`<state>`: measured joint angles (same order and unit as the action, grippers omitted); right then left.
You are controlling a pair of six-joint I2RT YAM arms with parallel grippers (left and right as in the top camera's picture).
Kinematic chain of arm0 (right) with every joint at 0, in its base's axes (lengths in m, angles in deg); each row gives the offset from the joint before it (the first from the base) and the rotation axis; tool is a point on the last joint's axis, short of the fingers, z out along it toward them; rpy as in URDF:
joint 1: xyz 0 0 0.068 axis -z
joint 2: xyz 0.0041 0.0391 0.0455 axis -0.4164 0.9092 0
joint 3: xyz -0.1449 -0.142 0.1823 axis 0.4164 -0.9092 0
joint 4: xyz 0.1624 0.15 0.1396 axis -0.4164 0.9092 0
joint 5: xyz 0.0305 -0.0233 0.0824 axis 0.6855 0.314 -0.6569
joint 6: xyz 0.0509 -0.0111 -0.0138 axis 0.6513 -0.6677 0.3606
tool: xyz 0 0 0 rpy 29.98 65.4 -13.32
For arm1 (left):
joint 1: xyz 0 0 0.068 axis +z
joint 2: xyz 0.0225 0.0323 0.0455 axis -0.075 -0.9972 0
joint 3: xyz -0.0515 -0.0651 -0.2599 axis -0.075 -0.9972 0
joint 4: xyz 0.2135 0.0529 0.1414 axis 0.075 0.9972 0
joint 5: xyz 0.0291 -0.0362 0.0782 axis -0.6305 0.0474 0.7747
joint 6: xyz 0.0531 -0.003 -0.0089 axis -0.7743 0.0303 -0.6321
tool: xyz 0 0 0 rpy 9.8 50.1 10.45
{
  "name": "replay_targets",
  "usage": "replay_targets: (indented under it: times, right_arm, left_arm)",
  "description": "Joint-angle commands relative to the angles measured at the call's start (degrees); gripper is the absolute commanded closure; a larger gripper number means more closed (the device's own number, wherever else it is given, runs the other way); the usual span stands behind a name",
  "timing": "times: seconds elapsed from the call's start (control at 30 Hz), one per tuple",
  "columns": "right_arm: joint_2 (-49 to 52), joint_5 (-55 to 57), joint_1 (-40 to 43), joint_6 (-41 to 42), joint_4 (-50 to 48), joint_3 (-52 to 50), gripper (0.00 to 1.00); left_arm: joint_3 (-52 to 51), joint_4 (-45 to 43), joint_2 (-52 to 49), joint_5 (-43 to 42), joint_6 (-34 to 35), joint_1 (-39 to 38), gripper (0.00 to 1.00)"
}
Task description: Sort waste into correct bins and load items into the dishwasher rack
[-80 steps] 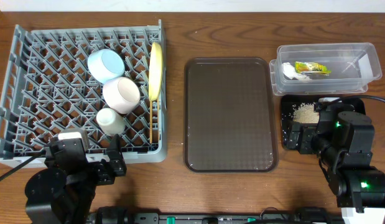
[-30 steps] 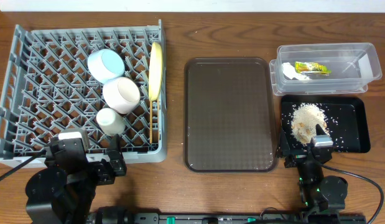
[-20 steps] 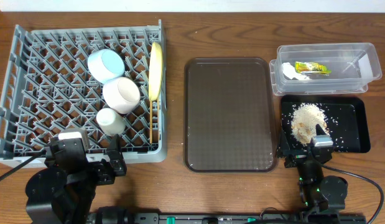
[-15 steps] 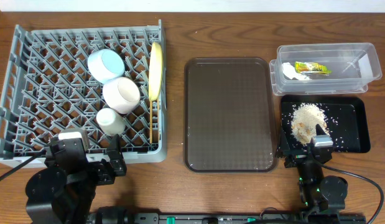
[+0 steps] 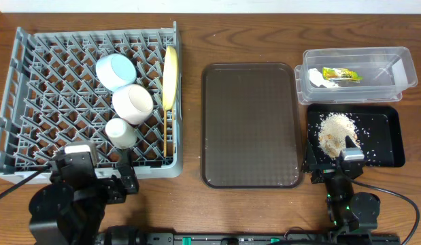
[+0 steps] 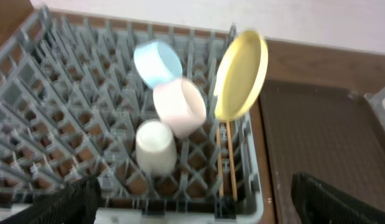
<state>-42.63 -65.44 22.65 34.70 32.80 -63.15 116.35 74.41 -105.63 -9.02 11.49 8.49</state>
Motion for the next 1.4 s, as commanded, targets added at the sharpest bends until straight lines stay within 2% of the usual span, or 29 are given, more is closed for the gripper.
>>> replay_targets:
  times: [0.0,0.23,0.37,0.6,0.87,1.0,1.23,1.37]
  right_arm:
    - [-0.2,0.6,0.0,0.2,0.3,-0.1,0.01]
    - [-0.2,0.6,0.0,0.2,0.3,-0.1,0.01]
    - [-0.2,0.6,0.0,0.2,0.3,-0.1,0.01]
    - [-0.2,0.6,0.0,0.2,0.3,-0.1,0.01]
    - [-0.2,0.6,0.0,0.2,0.3,-0.1,0.01]
    - [-0.2,0.6,0.0,0.2,0.3,-0.1,0.01]
    - [-0.2,0.6,0.0,0.2,0.3,-0.1,0.01]
    - [-0.2,0.6,0.0,0.2,0.3,-0.1,0.01]
  left_arm:
    - [-2.3,1.1,0.3,-1.0,-0.1,0.2,0.02]
    - [-18.4,-11.1,6.7,-1.1,0.2,-0.1,0.02]
    - [-30.3,-22.3,13.4,-1.1,1.1,-1.8,0.01]
    - [-44.9,-38.9,22.8,-0.9,3.0,-4.0,0.02]
    - [-56.6,-63.4,25.7,-0.5,3.1,-4.0,0.02]
    - [-56.6,-63.9,25.7,2.3,3.1,-4.0,0.01]
    - [-56.6,-52.3,25.7,2.3,7.6,-4.0,0.01]
    - [-56.6,-51.9,25.7,2.4,7.9,-4.0,0.01]
